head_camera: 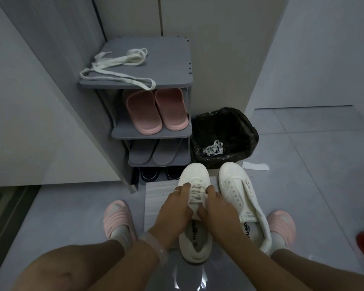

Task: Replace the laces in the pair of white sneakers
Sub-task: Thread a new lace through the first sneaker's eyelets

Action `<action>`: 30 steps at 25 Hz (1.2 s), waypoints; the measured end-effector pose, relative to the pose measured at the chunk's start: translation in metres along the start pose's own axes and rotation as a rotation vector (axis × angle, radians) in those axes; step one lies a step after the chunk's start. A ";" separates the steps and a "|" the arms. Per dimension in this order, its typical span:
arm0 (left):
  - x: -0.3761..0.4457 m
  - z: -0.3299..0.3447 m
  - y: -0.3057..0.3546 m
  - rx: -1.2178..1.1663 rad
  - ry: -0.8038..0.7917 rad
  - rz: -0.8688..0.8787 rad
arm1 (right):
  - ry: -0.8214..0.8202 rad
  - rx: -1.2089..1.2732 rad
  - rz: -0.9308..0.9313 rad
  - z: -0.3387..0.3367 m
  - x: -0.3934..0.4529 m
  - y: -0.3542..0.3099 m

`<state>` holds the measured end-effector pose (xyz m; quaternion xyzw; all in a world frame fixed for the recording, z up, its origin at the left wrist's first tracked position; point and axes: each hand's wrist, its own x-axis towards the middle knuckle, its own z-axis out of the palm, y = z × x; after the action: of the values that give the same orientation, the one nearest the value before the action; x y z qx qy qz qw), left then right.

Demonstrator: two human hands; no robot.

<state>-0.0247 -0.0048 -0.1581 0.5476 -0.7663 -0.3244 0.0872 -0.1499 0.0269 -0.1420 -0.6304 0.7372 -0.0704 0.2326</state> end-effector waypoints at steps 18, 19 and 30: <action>-0.007 -0.009 -0.010 0.358 -0.049 0.104 | -0.297 0.126 0.099 0.008 -0.032 -0.001; -0.008 -0.010 -0.009 0.387 -0.065 0.113 | -0.277 0.071 0.106 0.004 -0.033 0.000; -0.008 -0.066 0.031 -0.674 0.014 0.034 | 0.196 0.972 -0.318 -0.102 -0.026 -0.023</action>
<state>-0.0137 -0.0185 -0.0864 0.4773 -0.6245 -0.5543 0.2738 -0.1711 0.0280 -0.0363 -0.5444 0.5330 -0.4977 0.4146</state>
